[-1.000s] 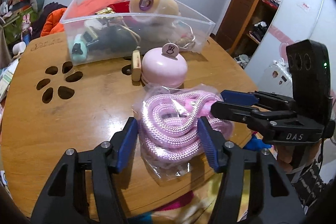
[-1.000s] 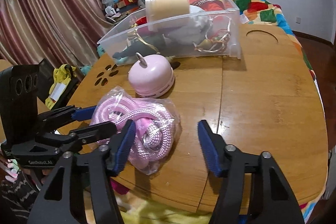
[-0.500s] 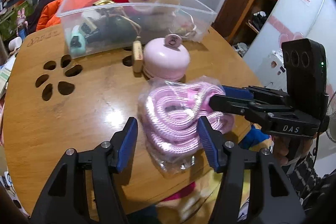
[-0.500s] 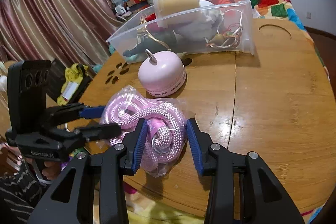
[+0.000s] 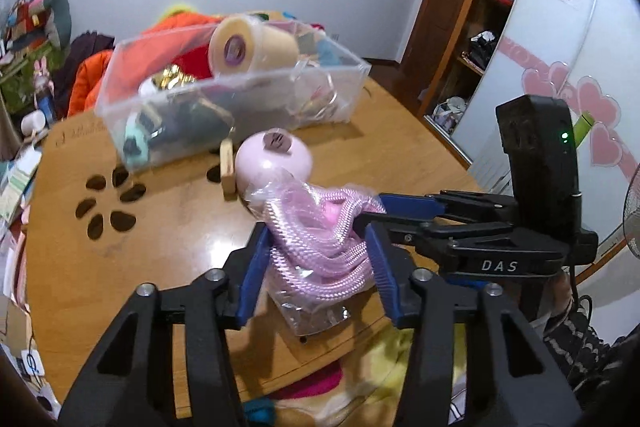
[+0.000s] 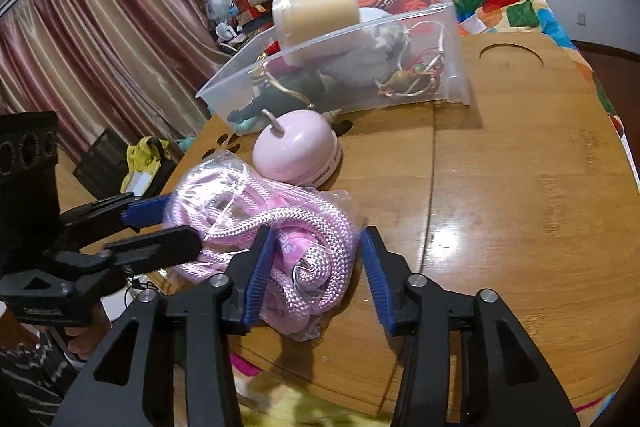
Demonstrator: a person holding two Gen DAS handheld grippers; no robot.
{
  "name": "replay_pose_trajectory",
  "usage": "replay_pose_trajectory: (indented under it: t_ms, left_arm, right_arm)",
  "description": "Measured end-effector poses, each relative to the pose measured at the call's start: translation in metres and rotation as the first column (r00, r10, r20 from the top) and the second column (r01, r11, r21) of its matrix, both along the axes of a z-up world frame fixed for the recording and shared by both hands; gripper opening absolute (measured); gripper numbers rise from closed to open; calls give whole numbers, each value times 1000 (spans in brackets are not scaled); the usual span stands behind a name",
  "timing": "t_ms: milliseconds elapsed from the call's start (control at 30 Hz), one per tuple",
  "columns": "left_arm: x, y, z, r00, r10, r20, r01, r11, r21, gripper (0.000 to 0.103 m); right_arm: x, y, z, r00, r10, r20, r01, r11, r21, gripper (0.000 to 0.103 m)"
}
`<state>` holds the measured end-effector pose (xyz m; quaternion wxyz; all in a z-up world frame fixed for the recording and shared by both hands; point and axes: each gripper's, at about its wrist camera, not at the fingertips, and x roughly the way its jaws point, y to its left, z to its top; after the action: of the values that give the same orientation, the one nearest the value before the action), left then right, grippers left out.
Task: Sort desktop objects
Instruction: 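Grasp the pink rope bag with the left tool while the right tool grips it too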
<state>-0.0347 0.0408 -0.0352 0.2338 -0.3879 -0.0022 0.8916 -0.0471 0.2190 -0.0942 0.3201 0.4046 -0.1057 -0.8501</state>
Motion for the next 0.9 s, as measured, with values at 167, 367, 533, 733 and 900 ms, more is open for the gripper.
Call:
replay_pose_trajectory:
  t_ms: [167,367,533,733,900]
  left_arm:
    - [-6,6,2,1000,-20,8,19,1000,14,35]
    - [-11,11,6,999,-13,31,12,999,40,35]
    - [-9,11,4,998,-14,62,14,1000,3,35]
    - [5,6,8,999,40,-2,-40,993,-108,36]
    - [-4,-17,-12,993,108,49,-100,984,-146,35]
  right_arm:
    - [7,8,7,999,1,-48,3,996,87,59]
    - [1,20,-3,1000,1,-8,-1,1000,2,60]
    - [-1,16,-3,1000,-13,-26,13,1000,5,62]
    - [-8,-10,9,995,70,-65,-69,997,14,40]
    - [-11,-34,15,991,104,-87,-98,993,71,40]
